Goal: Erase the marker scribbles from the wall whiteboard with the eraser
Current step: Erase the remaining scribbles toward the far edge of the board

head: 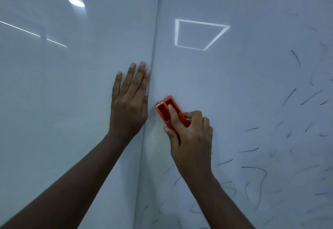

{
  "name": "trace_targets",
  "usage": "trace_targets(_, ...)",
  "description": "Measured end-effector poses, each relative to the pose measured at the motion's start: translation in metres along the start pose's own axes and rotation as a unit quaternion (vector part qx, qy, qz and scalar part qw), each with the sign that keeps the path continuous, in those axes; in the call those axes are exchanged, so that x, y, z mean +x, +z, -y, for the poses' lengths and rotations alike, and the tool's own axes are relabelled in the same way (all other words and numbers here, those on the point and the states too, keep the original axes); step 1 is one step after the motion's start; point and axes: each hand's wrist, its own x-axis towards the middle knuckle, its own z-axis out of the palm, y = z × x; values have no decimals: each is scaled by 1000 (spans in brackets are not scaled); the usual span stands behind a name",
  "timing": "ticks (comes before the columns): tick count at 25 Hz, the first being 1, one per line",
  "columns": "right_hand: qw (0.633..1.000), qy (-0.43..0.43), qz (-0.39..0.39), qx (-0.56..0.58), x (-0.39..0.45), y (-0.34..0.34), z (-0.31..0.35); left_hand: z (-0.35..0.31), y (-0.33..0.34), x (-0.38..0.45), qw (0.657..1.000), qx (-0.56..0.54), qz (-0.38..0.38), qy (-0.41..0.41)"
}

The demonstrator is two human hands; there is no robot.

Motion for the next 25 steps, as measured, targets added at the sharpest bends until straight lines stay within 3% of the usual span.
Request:
trace_targets(5,992,-92,67,-53,-55,7,-10,2,-2,-9,1000,0,4,8)
trace_targets(8,991,-96,73,-51,-58,1,-24,1,-3,-14,1000,2,0,10)
trace_targets(12,999,35,1,10,-39,-17,-56,-1,-2,-24,1000,2,-3,10)
trace_targets(17,968,235,-72,52,-80,-21,-90,-2,0,-42,1000,8,-1,2)
trace_targets(21,948,287,-84,110,-142,5,-59,-10,2,-59,1000,16,9,-10)
trace_targets(25,935,305,-84,160,-145,20,-31,-16,3,-75,1000,16,12,-21)
